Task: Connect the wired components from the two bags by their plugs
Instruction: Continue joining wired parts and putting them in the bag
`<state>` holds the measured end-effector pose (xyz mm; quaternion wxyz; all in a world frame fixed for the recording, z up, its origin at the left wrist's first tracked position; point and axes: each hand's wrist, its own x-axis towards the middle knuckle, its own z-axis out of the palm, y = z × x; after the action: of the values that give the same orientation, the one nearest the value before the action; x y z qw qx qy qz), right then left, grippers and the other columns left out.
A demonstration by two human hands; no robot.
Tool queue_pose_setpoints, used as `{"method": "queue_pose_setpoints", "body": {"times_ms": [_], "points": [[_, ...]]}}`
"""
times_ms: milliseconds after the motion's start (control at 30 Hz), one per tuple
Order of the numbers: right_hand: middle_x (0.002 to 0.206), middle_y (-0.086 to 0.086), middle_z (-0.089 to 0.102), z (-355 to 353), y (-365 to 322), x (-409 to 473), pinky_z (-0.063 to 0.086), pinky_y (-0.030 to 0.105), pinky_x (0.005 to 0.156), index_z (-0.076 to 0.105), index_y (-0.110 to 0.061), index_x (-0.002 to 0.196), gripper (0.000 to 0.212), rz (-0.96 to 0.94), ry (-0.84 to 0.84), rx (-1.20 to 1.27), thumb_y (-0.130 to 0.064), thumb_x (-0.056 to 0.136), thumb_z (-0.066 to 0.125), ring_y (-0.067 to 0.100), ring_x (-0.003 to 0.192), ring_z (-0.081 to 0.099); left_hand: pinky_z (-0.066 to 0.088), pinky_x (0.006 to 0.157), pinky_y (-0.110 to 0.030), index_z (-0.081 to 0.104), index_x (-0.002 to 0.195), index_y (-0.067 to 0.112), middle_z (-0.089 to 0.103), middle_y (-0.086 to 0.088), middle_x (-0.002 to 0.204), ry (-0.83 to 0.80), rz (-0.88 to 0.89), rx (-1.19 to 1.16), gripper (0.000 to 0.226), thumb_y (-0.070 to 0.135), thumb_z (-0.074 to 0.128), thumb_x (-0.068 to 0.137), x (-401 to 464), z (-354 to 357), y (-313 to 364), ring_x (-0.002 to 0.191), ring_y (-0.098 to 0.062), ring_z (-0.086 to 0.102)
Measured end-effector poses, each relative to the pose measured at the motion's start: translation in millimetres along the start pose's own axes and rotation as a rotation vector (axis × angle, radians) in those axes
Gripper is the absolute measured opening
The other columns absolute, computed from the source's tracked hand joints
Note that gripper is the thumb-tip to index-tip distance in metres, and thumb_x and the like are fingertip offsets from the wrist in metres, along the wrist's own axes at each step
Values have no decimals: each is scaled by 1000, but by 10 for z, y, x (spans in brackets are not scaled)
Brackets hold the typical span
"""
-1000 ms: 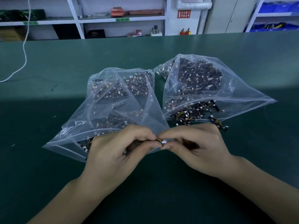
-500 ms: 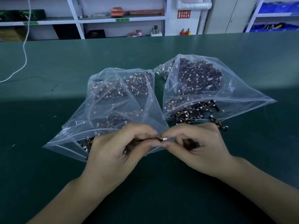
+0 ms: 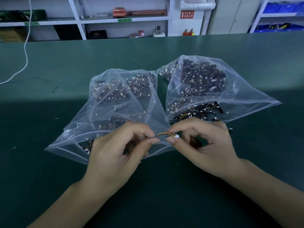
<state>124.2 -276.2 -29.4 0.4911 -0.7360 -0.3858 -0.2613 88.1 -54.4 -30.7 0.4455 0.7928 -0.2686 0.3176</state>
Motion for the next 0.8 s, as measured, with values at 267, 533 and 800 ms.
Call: {"method": "queue_pose_setpoints", "body": {"times_ms": [267,533,800], "points": [[52,-4,47,17,26,-7,37,33,47,75,-17,105,7,9,0,-7,-17,98,77,14,46,44,56,48,-27,64,107,28,71,13,91,-4,-19,-12,14,31,74,98,-9,2,-19,62,-3,72],[52,-5,45,6,41,2,36,34,47,76,-16,102,4,24,-23,-26,-18,99,77,17,46,42,55,48,-28,66,100,32,69,9,69,-8,-22,10,8,34,73,99,1,-1,12,57,-6,70],[51,-4,45,4,27,8,37,33,48,75,-13,102,6,20,-41,-20,-17,98,75,17,45,42,54,50,-27,65,100,32,69,12,78,-21,-28,23,9,32,74,97,4,-8,31,58,-7,69]]}}
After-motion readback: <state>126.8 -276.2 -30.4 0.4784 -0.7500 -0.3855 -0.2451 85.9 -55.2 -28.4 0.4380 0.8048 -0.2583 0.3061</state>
